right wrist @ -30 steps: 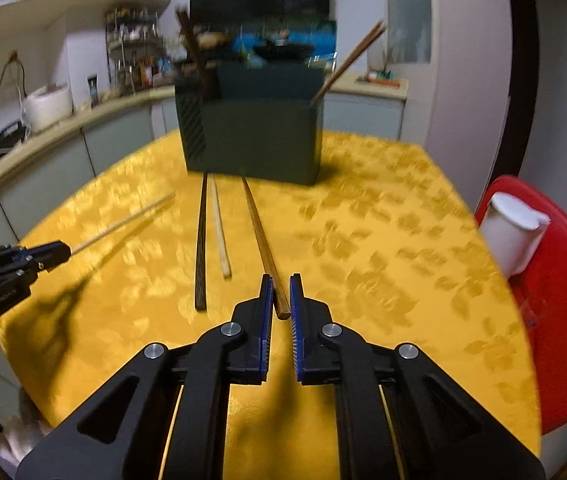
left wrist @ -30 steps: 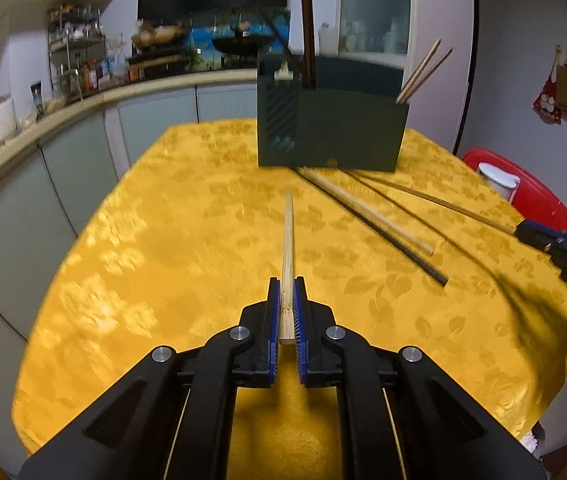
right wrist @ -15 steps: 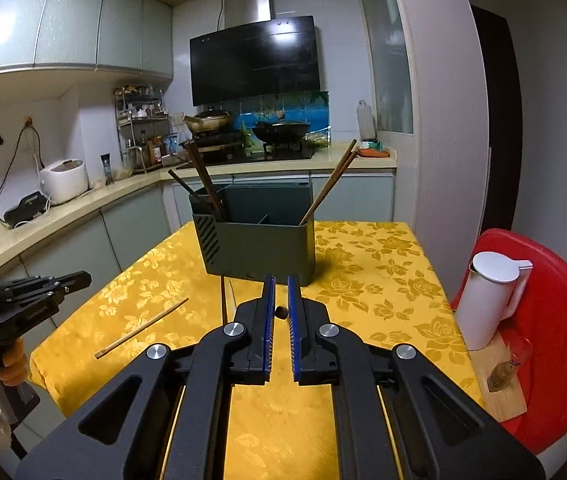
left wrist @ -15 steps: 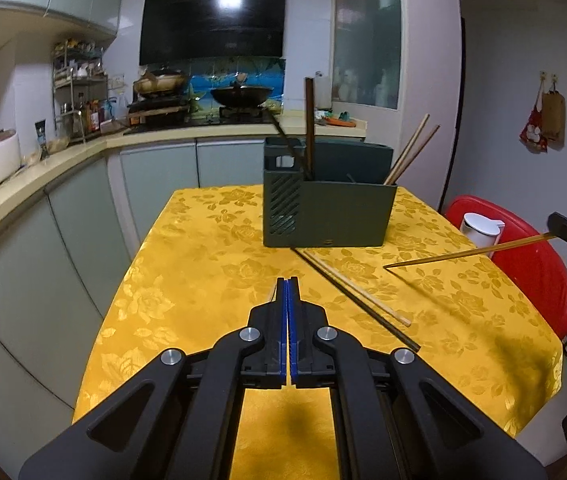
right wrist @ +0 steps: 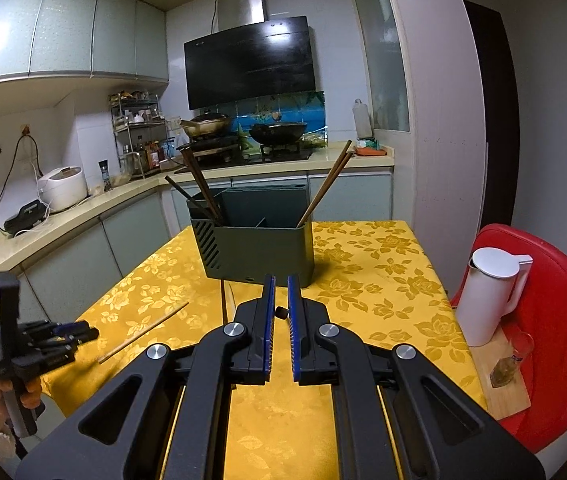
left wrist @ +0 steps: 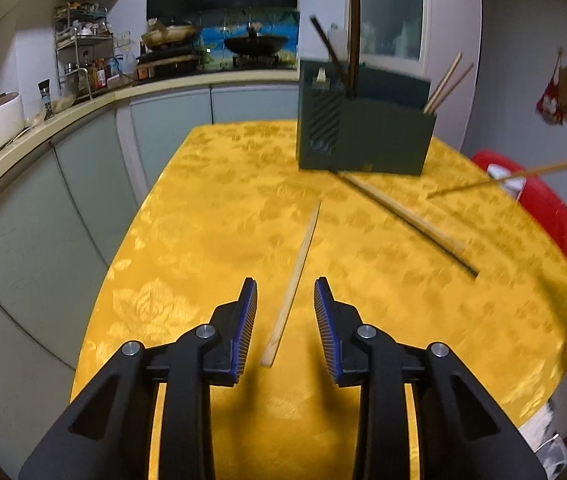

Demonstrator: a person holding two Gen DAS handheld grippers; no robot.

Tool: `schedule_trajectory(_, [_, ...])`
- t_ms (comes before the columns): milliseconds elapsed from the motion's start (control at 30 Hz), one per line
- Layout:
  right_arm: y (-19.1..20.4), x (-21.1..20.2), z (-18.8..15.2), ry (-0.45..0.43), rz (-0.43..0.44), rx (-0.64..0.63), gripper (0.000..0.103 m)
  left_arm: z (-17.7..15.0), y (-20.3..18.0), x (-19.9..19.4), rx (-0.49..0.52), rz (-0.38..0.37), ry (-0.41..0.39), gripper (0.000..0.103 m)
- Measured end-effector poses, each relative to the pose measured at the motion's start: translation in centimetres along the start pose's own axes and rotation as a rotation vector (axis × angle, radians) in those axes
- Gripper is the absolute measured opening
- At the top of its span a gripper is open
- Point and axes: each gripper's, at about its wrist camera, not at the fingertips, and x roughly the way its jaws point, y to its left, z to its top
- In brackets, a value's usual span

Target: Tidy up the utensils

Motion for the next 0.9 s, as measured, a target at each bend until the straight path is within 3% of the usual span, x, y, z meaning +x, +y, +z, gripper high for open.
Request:
schedule_trajectory(267, [0.1, -0.3, 0.2, -0.007, 0.014, 0.008, 0.007, -2.1, 0.3, 2.9, 0.022, 0.045, 0.091, 0.029])
schedule_trajectory(467, [0.2, -0.2, 0.1, -0.006, 0.021, 0.01, 0.007, -2.6, 0.2, 3.0, 0.028, 0.049, 0.072, 0.027])
schedule_trajectory(567, [0.2, -0.2, 0.1, -0.005, 0.022, 0.01, 0.007, -2.6, -0.3, 3.0, 0.045, 0.027, 0.066, 0.011])
schedule_trajectory(633, [0.2, -0.2, 0.2, -0.006, 0.022, 0.012, 0.007, -2.7, -0.8, 2.9, 0.071, 0.038, 0.062, 0.007])
schedule_trajectory(767, [0.2, -0.3, 0.3, -0.012, 0.019, 0.016, 0.007, -2.4, -1.5, 2.5, 0.113, 0.039, 0.073, 0.007])
schedule_trajectory(900, [0.3, -0.9, 0.5, -0.032, 0.017, 0.02, 0.007, -0.9, -1.5, 0.6, 0.117, 0.05, 0.024, 0.007])
